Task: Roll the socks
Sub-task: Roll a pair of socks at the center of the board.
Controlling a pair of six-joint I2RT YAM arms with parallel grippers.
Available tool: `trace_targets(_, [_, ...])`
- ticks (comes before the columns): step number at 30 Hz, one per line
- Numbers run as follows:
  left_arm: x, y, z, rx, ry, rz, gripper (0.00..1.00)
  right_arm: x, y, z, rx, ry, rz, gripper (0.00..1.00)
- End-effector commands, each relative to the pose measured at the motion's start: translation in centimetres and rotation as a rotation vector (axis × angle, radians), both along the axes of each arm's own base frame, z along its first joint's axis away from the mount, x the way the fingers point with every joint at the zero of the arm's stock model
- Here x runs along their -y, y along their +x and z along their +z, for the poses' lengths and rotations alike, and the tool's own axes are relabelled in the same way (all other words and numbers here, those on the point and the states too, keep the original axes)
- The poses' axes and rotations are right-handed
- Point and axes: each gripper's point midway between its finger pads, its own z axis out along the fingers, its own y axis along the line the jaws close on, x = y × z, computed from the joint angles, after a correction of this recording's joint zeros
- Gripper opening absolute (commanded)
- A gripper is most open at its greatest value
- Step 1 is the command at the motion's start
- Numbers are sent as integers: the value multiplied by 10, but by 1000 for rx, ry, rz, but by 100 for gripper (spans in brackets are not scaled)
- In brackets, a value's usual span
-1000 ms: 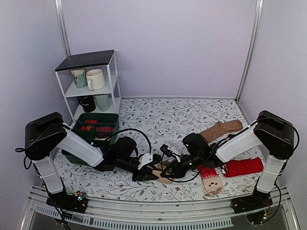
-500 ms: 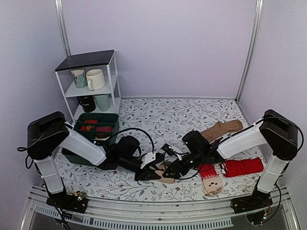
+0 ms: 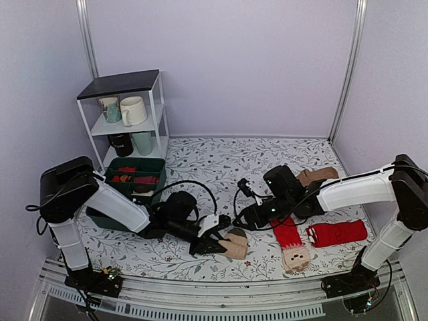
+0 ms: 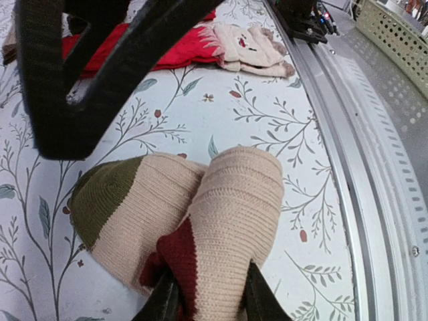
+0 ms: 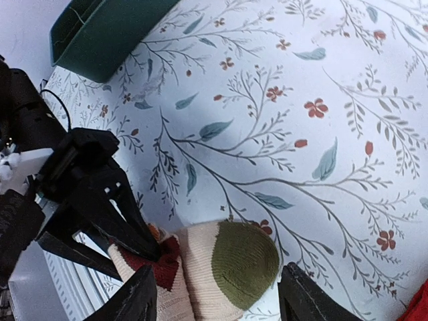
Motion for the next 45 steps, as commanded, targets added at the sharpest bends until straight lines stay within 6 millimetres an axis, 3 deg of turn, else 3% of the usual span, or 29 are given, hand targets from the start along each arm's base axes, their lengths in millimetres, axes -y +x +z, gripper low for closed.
trace_targets(1, [-34, -21, -56, -135, 221, 24, 0, 20, -3, -17, -116, -64, -79, 62])
trace_targets(6, [-36, -18, -55, -133, 225, 35, 0, 20, -21, -34, -262, -60, -87, 61])
trace_targets(14, [-36, -15, -55, -126, 230, 45, 0, 15, -32, -62, -359, -62, -76, 61])
trace_targets(18, [-38, -15, -57, -125, 235, 51, 0, 13, -37, -65, -375, -61, -70, 59])
trace_targets(20, [-38, -14, -58, -124, 239, 54, 0, 10, -40, -65, -390, -47, -56, 52])
trace_targets(23, [-39, -12, -58, -117, 246, 68, 0, 2, -45, -66, -430, -13, -22, 23])
trace_targets(25, [-40, -9, -55, -107, 248, 87, 0, -2, -45, -67, -441, -1, -13, 13])
trace_targets(28, [-46, -3, -54, -94, 265, 137, 0, -9, -33, -64, -398, 1, -13, 7])
trace_targets(31, [-53, 9, -54, -75, 302, 216, 0, -19, -5, -56, -313, 12, -14, 2])
trace_targets(35, [-61, 19, -52, -63, 333, 292, 0, -32, 30, -51, -238, 37, 1, 0])
trace_targets(38, [-66, 21, -52, -67, 348, 321, 0, -38, 46, -55, -215, 48, 13, 0])
trace_targets(43, [-67, 21, -62, -103, 377, 326, 0, -42, 43, -65, -251, 56, 43, 1])
trace_targets(45, [-65, 19, -67, -134, 386, 315, 0, -37, 38, -65, -258, 53, 41, 10])
